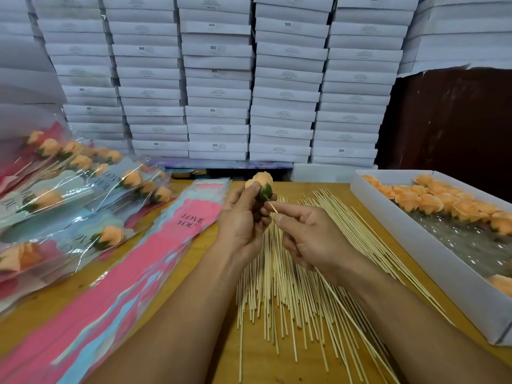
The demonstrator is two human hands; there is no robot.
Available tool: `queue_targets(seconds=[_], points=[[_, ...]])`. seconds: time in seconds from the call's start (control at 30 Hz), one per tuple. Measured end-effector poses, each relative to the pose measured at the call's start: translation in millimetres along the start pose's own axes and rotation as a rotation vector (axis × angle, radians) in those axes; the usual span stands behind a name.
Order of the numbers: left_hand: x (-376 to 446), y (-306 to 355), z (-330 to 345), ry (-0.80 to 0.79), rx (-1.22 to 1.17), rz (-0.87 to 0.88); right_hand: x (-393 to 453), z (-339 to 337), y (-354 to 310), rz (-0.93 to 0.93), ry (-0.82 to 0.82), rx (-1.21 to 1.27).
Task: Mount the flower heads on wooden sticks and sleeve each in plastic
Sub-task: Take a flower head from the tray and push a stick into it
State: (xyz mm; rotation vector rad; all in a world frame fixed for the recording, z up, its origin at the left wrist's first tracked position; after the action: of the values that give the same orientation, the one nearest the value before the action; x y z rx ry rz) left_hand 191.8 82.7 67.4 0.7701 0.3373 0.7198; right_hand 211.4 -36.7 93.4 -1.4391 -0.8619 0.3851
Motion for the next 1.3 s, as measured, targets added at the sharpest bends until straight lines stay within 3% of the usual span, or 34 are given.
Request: queue_targets(seconds=[1.3], points=[[-2.3,5.1,4.6,-0.034,0.092,0.092,0.0,-6.0,2.6,0.031,0.032,-0.059]])
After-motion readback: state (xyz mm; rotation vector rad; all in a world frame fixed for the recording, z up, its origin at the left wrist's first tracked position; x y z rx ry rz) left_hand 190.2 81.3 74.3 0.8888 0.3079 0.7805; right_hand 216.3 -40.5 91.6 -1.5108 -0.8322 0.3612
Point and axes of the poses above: each hand's wrist, its own x-axis towards the middle knuckle, its own z-axis out of the palm, y = z × x, the point moved 9 cm from there along x, towards the middle knuckle, and after that the axes turned 6 degrees about y, right-handed, at the moved point
